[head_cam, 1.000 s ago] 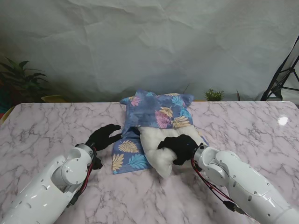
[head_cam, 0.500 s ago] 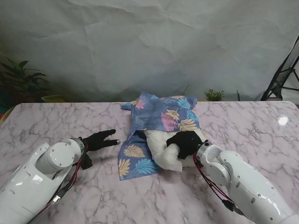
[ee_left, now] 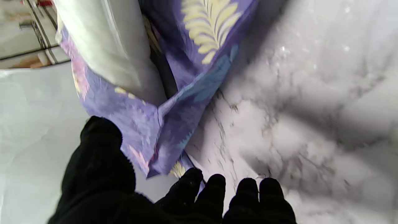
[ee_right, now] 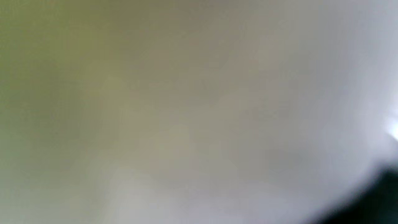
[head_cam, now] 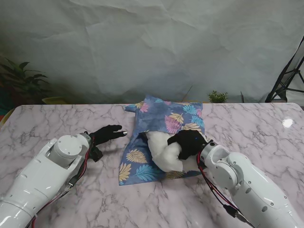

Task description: Put a pillowcase on a pillow

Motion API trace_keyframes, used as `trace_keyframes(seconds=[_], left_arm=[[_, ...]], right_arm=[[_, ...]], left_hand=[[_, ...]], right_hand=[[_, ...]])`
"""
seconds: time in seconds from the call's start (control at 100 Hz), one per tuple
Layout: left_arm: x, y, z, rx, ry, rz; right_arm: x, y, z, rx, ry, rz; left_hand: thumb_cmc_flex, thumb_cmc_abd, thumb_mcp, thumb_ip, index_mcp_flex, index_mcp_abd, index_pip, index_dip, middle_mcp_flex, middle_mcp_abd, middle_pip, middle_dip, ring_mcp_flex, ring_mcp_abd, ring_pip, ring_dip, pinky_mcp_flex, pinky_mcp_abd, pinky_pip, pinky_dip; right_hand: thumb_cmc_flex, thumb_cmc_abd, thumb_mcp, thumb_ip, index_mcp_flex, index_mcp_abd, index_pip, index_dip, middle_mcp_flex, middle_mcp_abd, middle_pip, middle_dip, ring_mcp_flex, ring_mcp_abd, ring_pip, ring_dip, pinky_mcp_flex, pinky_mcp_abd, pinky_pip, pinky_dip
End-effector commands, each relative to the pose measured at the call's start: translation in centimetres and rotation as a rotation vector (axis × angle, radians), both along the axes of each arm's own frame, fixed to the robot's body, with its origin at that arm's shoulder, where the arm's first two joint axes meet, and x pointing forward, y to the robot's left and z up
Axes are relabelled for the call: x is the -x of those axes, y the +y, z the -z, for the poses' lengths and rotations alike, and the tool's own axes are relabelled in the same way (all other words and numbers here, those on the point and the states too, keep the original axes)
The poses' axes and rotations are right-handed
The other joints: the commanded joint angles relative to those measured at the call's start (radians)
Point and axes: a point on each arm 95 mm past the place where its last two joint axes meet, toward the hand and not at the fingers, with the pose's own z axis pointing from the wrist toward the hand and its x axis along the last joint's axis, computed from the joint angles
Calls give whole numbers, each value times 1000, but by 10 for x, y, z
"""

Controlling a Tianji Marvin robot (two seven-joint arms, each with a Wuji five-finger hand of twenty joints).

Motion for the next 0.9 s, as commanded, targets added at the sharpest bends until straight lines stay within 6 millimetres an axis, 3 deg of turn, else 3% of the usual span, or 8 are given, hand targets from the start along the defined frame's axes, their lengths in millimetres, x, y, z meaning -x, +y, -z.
trace_keyframes(seconds=[0.0, 0.19, 0.36, 0.66, 0.77, 0.79, 0.82, 0.89], left_arm=[[-1, -10, -5, -3, 12, 59], [3, -21, -4, -29, 83, 151], [4, -30, -1, -66, 106, 178], [0, -46, 14, -240, 24, 151], [-1, -50, 21, -268, -13, 124], [-1, -51, 22, -268, -17, 118], [-2, -52, 24, -267, -22, 108], [-1, -54, 29, -253, -28, 86]], right_arm=[[2, 5, -5, -9, -10, -13], [1, 9, -9, -29, -15, -15], [0, 12, -11, -47, -15, -10], [2, 17, -16, -88, -24, 1], [4, 19, -19, -106, -28, -1], [5, 20, -19, -107, -28, -2], [5, 20, -20, -110, -30, -4], [5, 21, -21, -118, -32, -3]], left_hand=[[21, -32, 6, -11, 11, 26, -10, 5, 3, 1, -4, 4, -2, -18, 25, -9, 4, -44, -36, -23], [74, -24, 0, -4, 40, 75, -6, 7, 12, 63, 2, 15, -5, 51, 66, 20, 20, 23, -9, -13], [102, -27, 8, 2, 53, 86, -2, 10, 20, 81, 6, 20, 4, 78, 84, 30, 42, 51, 11, 3], [275, -62, 24, 11, 134, 96, 35, 44, 153, 114, 37, 65, 97, 128, 248, 79, 205, 106, 78, 19], [333, -68, 33, 17, 211, 94, 49, 70, 250, 128, 48, 95, 165, 153, 342, 91, 144, 114, 471, 56], [342, -70, 46, 18, 223, 94, 51, 73, 265, 131, 50, 103, 176, 157, 358, 98, 120, 111, 589, 5], [357, -72, 62, 21, 240, 90, 55, 74, 284, 134, 58, 113, 191, 165, 384, 113, 101, 108, 695, 23], [393, -73, 109, 29, 285, 75, 59, 65, 310, 129, 84, 162, 205, 177, 449, 160, 98, 104, 790, 59]], right_hand=[[142, 85, 113, 43, 82, -34, 130, 10, 57, 22, 76, 35, 123, -78, 443, 60, 88, -243, 261, 105], [140, 91, 111, 42, 85, -33, 130, 9, 59, 23, 74, 40, 124, -79, 449, 64, 87, -242, 262, 114], [139, 95, 111, 42, 84, -31, 131, 8, 62, 28, 73, 42, 126, -79, 453, 66, 87, -245, 262, 119], [138, 101, 109, 42, 88, -27, 132, 4, 64, 36, 72, 47, 127, -77, 458, 68, 91, -240, 264, 127], [137, 106, 108, 41, 88, -27, 132, 3, 66, 37, 72, 49, 128, -76, 460, 69, 92, -238, 264, 129], [137, 106, 108, 41, 88, -27, 133, 3, 66, 37, 72, 49, 128, -77, 461, 70, 92, -238, 264, 129], [137, 107, 108, 41, 88, -27, 133, 3, 66, 38, 72, 49, 128, -77, 461, 70, 93, -238, 264, 130], [137, 109, 108, 41, 88, -24, 134, 3, 67, 40, 72, 51, 128, -76, 463, 70, 94, -237, 265, 132]])
